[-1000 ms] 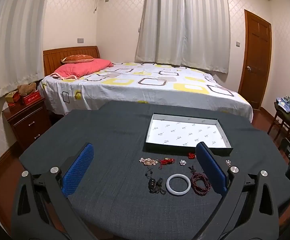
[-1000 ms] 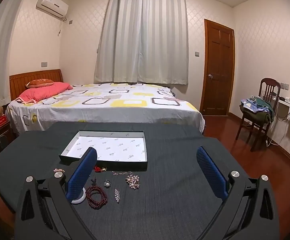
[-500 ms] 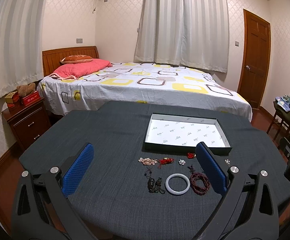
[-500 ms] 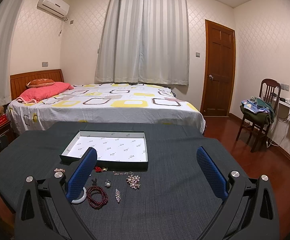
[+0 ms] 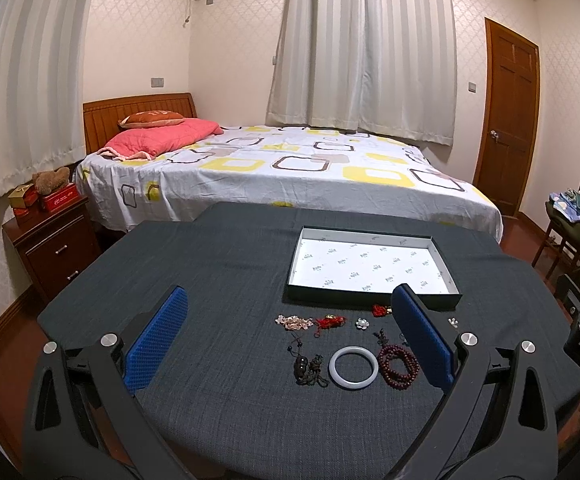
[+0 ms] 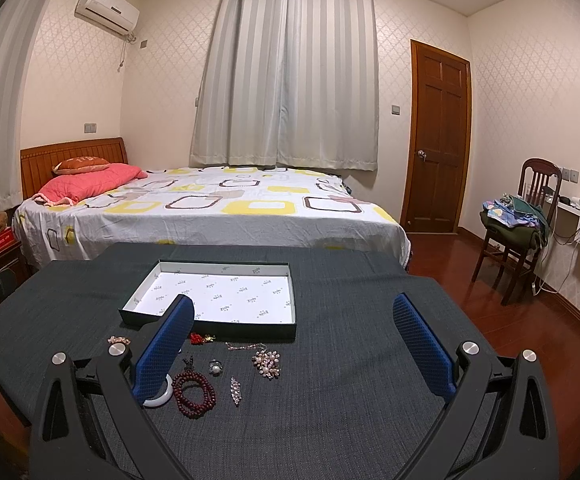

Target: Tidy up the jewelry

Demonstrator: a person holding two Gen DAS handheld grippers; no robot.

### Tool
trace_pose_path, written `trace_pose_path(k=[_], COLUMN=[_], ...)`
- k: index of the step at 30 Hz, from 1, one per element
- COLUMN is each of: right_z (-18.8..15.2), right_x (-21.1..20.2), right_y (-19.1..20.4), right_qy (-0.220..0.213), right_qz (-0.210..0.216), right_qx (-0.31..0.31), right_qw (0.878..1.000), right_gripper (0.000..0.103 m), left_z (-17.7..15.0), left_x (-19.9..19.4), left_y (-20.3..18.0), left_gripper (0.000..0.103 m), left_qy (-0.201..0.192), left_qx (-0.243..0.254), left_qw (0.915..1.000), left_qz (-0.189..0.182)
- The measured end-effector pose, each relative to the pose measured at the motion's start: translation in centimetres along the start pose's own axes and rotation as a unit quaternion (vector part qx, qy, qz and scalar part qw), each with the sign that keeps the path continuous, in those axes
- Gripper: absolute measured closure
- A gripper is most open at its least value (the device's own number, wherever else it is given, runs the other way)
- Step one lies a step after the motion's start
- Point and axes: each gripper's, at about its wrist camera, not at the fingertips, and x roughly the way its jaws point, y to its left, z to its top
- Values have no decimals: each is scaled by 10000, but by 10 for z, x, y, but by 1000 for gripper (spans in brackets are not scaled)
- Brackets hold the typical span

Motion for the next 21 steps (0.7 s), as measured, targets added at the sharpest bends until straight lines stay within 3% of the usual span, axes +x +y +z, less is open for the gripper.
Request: trace_pose_path(k=[21], right_z=[-2], right_x=[1], right_y=[2], right_qy=[-2], right_qz=[-5], right_qx=[-12], right_qw=[10000], right_gripper=[6], left_z=[1], left_x=[-5], left_y=[-7], left_gripper=[4], left_qy=[37], left_qx=[9], left_qw=[10000], left_qz=[-43])
